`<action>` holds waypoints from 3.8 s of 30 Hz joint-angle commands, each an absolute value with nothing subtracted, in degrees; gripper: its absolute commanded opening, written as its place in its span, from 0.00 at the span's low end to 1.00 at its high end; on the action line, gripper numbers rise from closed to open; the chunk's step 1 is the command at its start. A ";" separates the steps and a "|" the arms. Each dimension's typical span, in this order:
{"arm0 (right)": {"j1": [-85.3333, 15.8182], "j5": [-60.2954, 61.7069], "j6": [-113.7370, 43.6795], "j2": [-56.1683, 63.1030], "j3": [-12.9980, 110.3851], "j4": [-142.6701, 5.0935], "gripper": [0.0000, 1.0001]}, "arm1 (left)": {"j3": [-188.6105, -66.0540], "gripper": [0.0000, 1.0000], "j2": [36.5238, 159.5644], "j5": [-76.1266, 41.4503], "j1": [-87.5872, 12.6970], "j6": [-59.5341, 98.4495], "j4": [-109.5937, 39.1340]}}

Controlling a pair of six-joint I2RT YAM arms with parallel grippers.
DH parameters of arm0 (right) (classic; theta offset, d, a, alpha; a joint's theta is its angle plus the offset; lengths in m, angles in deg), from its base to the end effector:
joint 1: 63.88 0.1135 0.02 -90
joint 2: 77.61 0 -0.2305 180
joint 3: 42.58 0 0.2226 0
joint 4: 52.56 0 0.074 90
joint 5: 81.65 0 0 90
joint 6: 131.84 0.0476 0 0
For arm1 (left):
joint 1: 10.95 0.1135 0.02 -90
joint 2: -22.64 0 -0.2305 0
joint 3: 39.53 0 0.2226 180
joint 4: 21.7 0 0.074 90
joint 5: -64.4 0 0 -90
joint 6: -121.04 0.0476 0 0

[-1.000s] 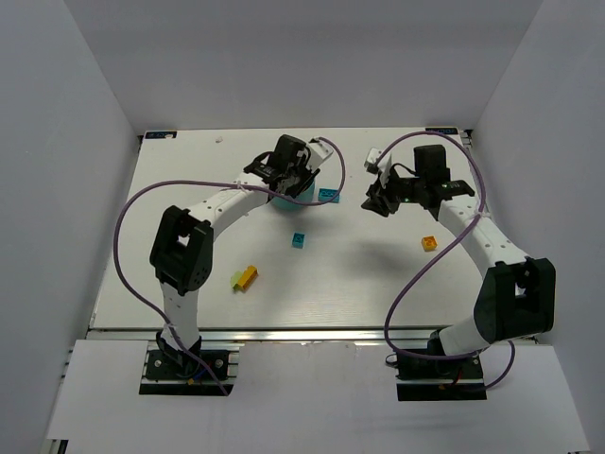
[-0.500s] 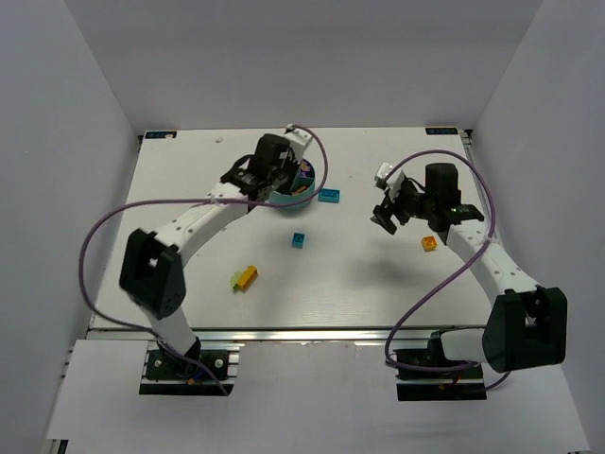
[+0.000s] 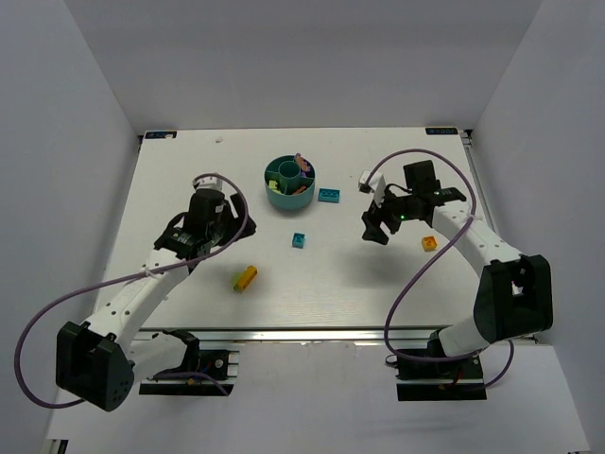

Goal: Sort the legos into containers by color

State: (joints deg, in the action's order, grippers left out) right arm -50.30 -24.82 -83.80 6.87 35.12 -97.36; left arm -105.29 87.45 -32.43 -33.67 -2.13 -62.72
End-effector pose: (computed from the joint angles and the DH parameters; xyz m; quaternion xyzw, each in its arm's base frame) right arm 0.2754 0.0933 0.2275 -0.5048 0.7570 0.1840 0.3718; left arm 0.2210 -0.0864 0.2477 -0.1074 0.8989 -0.1497 0.3975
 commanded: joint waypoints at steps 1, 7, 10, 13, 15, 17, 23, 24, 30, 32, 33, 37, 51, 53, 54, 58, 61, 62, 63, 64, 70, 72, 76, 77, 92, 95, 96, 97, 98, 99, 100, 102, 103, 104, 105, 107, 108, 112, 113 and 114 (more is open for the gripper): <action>-48.42 -26.54 -82.46 7.02 36.69 -100.10 0.81 | -103.16 0.84 84.34 -31.57 -33.71 -7.98 -67.47; -48.42 -28.57 -80.25 8.52 38.71 -100.27 0.82 | -99.20 0.84 86.09 -27.46 -33.71 -5.36 -70.11; -48.41 -29.09 -80.08 8.43 38.54 -100.01 0.82 | -99.81 0.85 89.60 -27.53 -33.88 -3.95 -71.87; -48.42 -29.01 -79.99 8.43 38.71 -99.75 0.85 | -100.95 0.86 92.41 -28.67 -34.06 -3.07 -73.10; -48.42 -28.92 -79.99 8.26 38.89 -99.75 0.86 | -101.57 0.86 93.47 -29.29 -34.32 -2.54 -73.54; -48.42 -28.83 -79.99 8.17 38.98 -99.48 0.87 | -101.40 0.87 95.32 -28.33 -34.67 -1.75 -73.46; -48.42 -29.01 -79.55 8.69 39.33 -99.39 0.88 | -100.69 0.87 99.54 -30.34 -37.66 -0.69 -73.11; -48.42 -29.09 -79.46 8.78 39.42 -99.48 0.88 | -100.69 0.87 99.89 -30.69 -38.10 -0.52 -73.11; -48.42 -29.45 -79.37 9.66 40.21 -99.74 0.88 | -101.30 0.86 104.28 -34.82 -40.39 0.27 -73.54; -48.42 -29.53 -79.37 9.75 40.21 -99.75 0.88 | -101.57 0.83 104.99 -35.96 -40.56 0.45 -73.54; -48.33 -29.62 -79.37 9.66 40.21 -99.75 0.88 | -101.57 0.81 105.51 -36.14 -40.56 0.63 -73.28; -48.42 -29.88 -79.02 9.57 39.95 -99.57 0.89 | -101.92 0.69 106.66 -36.59 -40.65 0.98 -72.32; -41.04 -43.94 -43.33 17.55 47.49 -97.20 0.74 | -93.84 0.35 88.04 -17.18 -47.15 -2.44 -40.53; -39.99 -45.52 -35.73 18.54 48.20 -92.83 0.77 | -91.91 0.35 86.11 -17.16 -48.56 -2.27 -34.21; -39.63 -45.01 -29.17 18.63 48.38 -91.06 0.79 | -91.38 0.35 85.83 -17.42 -49.61 -1.40 -32.86; -38.31 -38.78 -18.33 18.45 50.05 -88.24 0.87 | -90.49 0.35 87.41 -18.92 -50.93 0.10 -30.66; -37.34 -35.43 -13.56 17.84 50.40 -89.64 0.89 | -91.20 0.35 89.69 -19.80 -52.08 1.24 -29.87; -36.82 -34.81 -12.59 17.40 50.23 -89.64 0.89 | -91.98 0.35 90.31 -20.15 -52.43 1.59 -29.78; -36.55 -34.63 -11.62 17.05 49.88 -89.20 0.89 | -92.34 0.35 91.62 -20.32 -53.04 1.85 -29.60; -35.68 -34.20 -10.56 16.78 49.35 -88.94 0.89 | -92.78 0.35 92.33 -20.59 -53.31 2.03 -29.60; -33.74 -31.12 -9.06 14.94 46.89 -89.20 0.88 | -96.38 0.36 96.02 -21.47 -54.63 3.61 -29.86; -33.39 -30.68 -8.97 15.11 46.19 -89.29 0.87 | -97.26 0.36 96.46 -21.47 -54.80 3.79 -29.69; -32.86 -29.89 -9.50 15.55 45.92 -89.90 0.85 | -97.96 0.36 96.99 -21.38 -54.89 3.79 -29.34; -32.86 -29.62 -9.50 15.46 45.83 -90.08 0.83 | -97.97 0.36 97.08 -21.47 -54.89 3.70 -29.25; -30.14 -30.06 -12.49 15.37 44.34 -89.55 0.61 | -99.02 0.36 96.73 -21.73 -54.89 3.70 -28.81; -29.96 -30.06 -13.54 15.64 44.60 -89.46 0.54 | -99.20 0.37 96.64 -21.65 -54.98 3.35 -28.81; -29.96 -30.24 -13.89 15.64 44.69 -89.38 0.51 | -99.11 0.38 96.47 -21.73 -54.89 3.26 -28.81; -29.96 -30.32 -14.33 15.73 44.78 -89.46 0.45 | -99.11 0.40 96.12 -22.17 -54.98 2.92 -28.81; -29.96 -30.33 -14.68 15.73 44.87 -89.46 0.42 | -99.20 0.41 95.85 -22.43 -54.89 2.74 -28.90; -29.96 -30.50 -15.38 15.73 44.87 -89.38 0.39 | -99.11 0.42 95.68 -22.87 -54.98 2.65 -28.90; -29.96 -30.85 -15.65 15.64 44.87 -89.37 0.31 | -99.11 0.46 95.41 -23.14 -54.98 2.47 -28.90; -30.05 -31.46 -17.05 15.55 44.78 -88.85 0.23 | -99.11 0.50 94.62 -23.75 -54.98 2.04 -28.98; -29.96 -31.73 -17.49 15.55 44.87 -88.50 0.14 | -99.20 0.53 94.45 -23.93 -54.89 1.86 -29.07; -30.13 -31.91 -18.19 15.55 44.95 -88.23 0.10 | -99.37 0.59 93.92 -23.93 -54.89 1.51 -29.33; -30.22 -31.73 -18.90 15.55 45.56 -88.23 0.07 | -99.37 0.63 93.66 -23.84 -54.89 1.33 -29.68; -31.45 -32.08 -20.39 15.73 46.44 -87.71 0.00 | -99.37 0.74 92.87 -23.84 -54.89 0.37 -29.95; -32.06 -32.00 -21.01 15.90 47.14 -87.44 0.00 | -99.20 0.78 91.73 -23.32 -54.89 0.19 -29.86; -38.55 -34.62 -26.36 17.83 52.14 -87.26 0.00 | -96.83 0.89 87.16 -20.77 -54.89 -2.44 -27.50; -39.79 -36.11 -27.68 18.36 52.94 -87.35 0.00 | -95.52 0.91 86.11 -20.24 -54.72 -2.97 -26.97; -41.11 -37.43 -29.09 18.80 53.65 -87.61 0.00 | -94.90 0.93 85.05 -19.89 -54.54 -3.59 -25.83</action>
